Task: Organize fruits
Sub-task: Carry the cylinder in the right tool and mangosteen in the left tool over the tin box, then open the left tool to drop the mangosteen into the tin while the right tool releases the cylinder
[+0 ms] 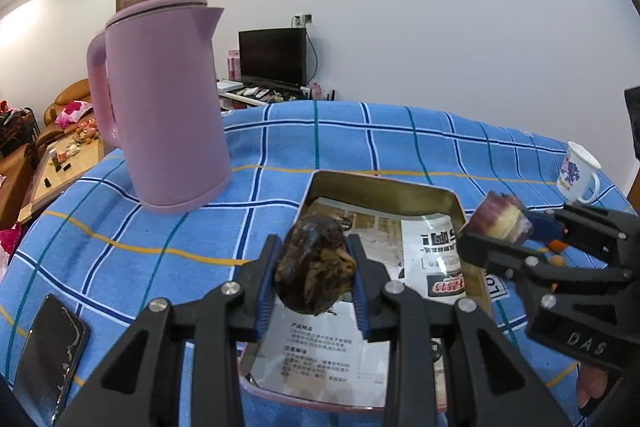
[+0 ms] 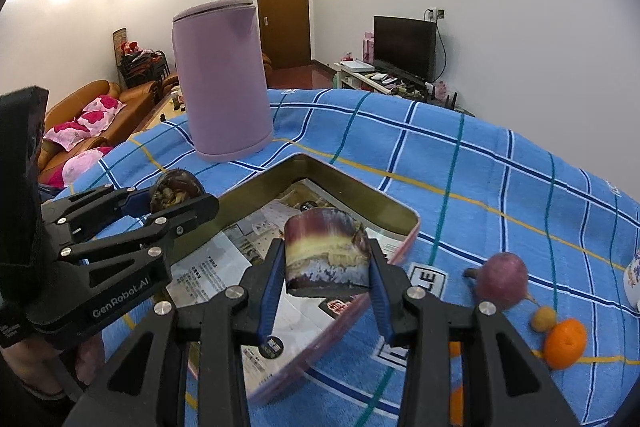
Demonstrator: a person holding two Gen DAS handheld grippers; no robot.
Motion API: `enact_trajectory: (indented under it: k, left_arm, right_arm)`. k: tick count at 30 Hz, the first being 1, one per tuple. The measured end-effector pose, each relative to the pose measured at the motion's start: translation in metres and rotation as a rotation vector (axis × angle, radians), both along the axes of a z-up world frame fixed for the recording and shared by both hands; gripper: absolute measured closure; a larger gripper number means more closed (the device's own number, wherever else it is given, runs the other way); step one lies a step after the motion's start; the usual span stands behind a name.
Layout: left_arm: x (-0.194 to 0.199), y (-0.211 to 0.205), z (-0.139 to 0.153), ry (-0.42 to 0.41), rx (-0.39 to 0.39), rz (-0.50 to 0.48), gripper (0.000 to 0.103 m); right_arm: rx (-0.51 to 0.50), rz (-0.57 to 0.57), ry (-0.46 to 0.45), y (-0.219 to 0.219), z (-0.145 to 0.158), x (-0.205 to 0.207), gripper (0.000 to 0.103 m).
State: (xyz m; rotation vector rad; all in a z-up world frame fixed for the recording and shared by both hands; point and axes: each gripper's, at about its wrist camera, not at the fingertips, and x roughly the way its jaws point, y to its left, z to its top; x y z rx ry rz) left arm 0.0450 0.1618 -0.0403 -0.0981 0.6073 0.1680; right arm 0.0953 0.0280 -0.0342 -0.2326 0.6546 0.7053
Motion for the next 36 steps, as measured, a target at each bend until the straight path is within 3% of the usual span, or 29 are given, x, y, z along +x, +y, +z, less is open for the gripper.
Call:
enact_trajectory:
  k: [36]
  left_arm:
    - [0.024, -0.006, -0.021, 0.075, 0.044, -0.022, 0.069]
  right_arm:
    - [-0.032, 0.017, 0.061, 0.016, -0.03, 0.015, 0.062]
